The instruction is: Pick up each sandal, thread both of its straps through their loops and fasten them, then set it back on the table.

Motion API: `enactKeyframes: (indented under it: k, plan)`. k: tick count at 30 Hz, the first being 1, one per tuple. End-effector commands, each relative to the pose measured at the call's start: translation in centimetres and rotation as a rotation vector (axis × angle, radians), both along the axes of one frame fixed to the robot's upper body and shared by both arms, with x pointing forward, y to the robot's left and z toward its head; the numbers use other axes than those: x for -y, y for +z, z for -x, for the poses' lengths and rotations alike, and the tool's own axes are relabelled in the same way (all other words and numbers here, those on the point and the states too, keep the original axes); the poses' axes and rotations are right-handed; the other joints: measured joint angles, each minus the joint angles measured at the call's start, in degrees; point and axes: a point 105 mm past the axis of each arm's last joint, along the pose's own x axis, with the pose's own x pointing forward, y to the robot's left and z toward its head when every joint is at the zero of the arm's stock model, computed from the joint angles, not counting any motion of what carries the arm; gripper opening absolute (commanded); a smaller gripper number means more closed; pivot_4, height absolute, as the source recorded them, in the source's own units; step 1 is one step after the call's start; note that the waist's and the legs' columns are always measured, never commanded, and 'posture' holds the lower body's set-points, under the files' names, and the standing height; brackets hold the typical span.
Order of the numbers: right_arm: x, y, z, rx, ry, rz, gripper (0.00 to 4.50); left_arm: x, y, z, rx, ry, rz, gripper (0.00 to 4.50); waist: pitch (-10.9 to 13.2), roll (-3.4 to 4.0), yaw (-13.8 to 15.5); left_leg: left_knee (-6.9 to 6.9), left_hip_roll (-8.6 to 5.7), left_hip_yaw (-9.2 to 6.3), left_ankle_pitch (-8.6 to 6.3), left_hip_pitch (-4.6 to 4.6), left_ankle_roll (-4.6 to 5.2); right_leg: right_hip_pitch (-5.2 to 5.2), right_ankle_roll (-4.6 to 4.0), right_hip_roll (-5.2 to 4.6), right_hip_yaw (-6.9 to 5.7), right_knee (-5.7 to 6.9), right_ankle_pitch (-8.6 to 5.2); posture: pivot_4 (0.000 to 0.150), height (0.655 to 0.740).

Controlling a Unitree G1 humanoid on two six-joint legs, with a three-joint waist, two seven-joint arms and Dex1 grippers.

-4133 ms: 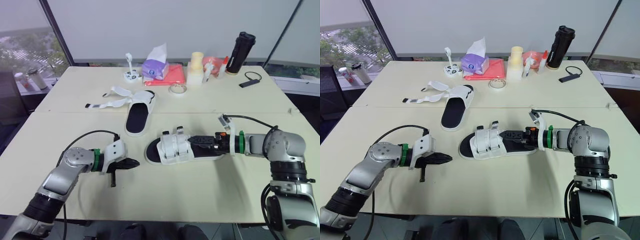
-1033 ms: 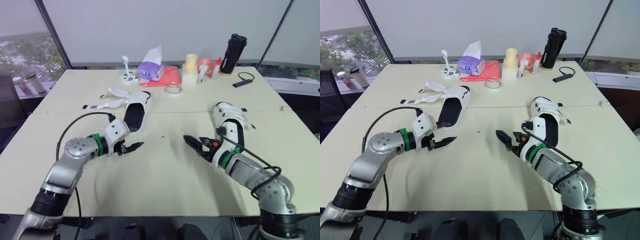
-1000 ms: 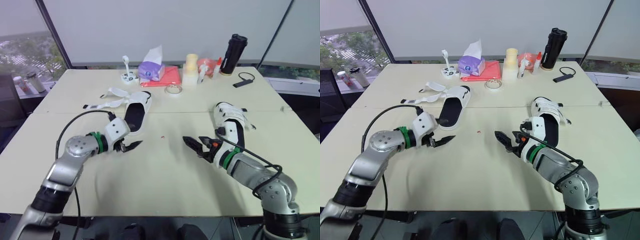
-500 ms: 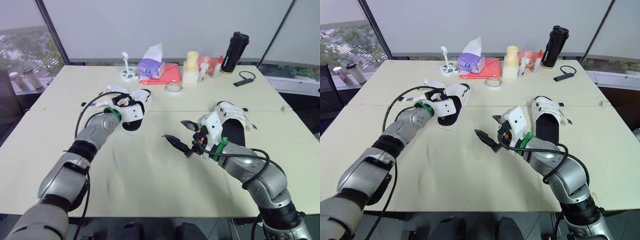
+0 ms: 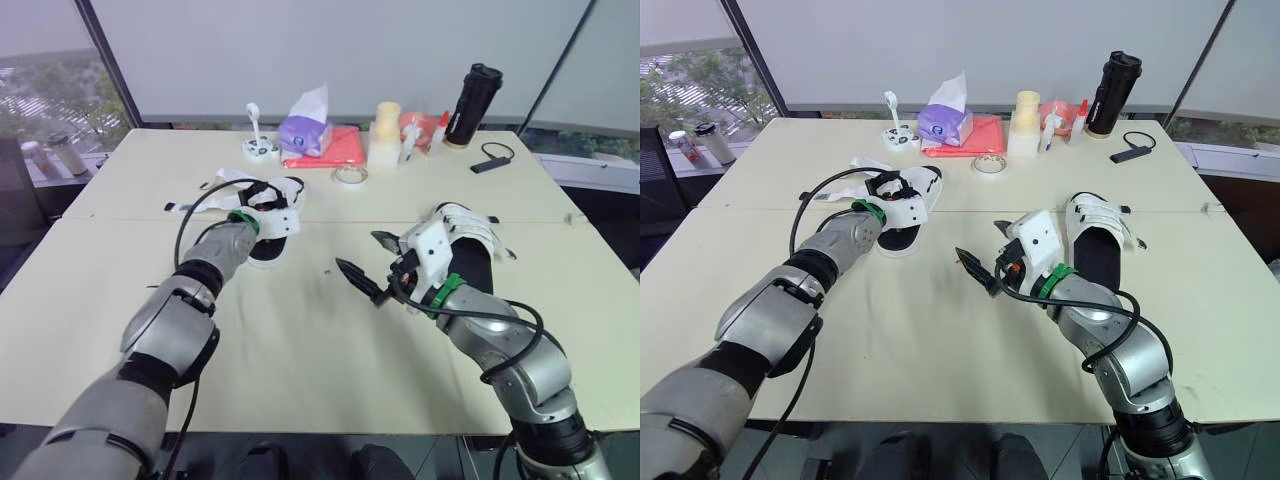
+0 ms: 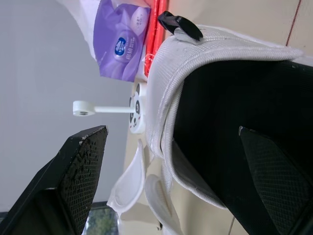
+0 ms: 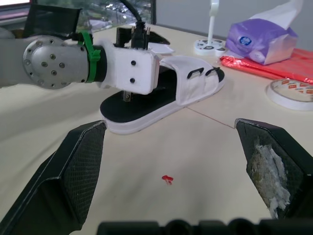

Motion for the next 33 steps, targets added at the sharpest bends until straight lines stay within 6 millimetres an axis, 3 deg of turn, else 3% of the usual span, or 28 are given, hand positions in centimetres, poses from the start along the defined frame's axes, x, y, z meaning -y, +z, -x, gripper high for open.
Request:
enactKeyframes:
  k: [1,7,12,18,21,25,33]
  plan:
    - [-0.1,1.7,0.5,0.081,-0.003,-0.024,4.5,0.5,1.6,-0.3,0.044,0.012,0.011,3.1,0.0,0.0,0.0,0.0,-0.01,0.0,0.0,-0.01,0.0,0.0,0.0,-0.01,0.0,0.0,0.0,0.15,0.74]
    - [-0.4,1.7,0.7,0.081,-0.01,-0.042,4.5,0.3,1.7,-0.5,0.047,0.045,0.031,0.02,0.0,0.0,-0.06,0.02,-0.01,-0.01,0.0,-0.01,0.0,-0.01,0.0,0.0,-0.01,0.04,0.0,0.15,0.74]
    - [-0.4,1.5,0.7,0.078,-0.014,-0.045,4.5,0.0,2.0,-0.5,0.08,0.045,0.018,0.02,0.0,0.0,-0.08,0.16,-0.01,-0.01,0.0,-0.04,0.0,0.0,0.01,0.0,-0.01,0.08,0.01,0.15,0.74]
    - [0.0,1.2,0.6,0.073,-0.03,-0.042,4.5,0.4,2.7,0.2,0.176,-0.078,-0.057,0.02,0.0,0.0,-0.15,0.19,-0.01,-0.02,0.0,-0.06,0.0,-0.02,0.04,-0.01,0.0,0.1,0.02,0.15,0.74]
    - [0.6,0.9,0.4,0.062,-0.041,-0.045,4.5,-0.1,3.1,1.4,0.219,-0.226,-0.108,0.02,0.0,0.0,-0.24,0.19,0.01,0.01,0.01,-0.1,-0.01,-0.11,0.04,-0.01,0.01,0.13,0.03,0.15,0.74]
    - [0.6,0.5,0.1,0.049,-0.031,-0.04,4.5,-1.7,3.2,2.3,0.217,-0.273,-0.122,0.02,0.0,-0.01,-0.1,0.2,0.02,0.04,0.02,-0.12,-0.04,-0.14,0.04,-0.04,0.01,0.16,0.03,0.15,0.74]
    - [0.6,0.2,-0.2,0.037,-0.018,-0.042,4.5,-0.5,3.9,5.9,0.296,-0.542,-0.251,0.02,0.0,-0.01,0.91,0.4,0.01,0.05,0.01,-0.2,-0.02,-0.11,0.12,-0.07,0.01,0.17,0.08,0.15,0.74]
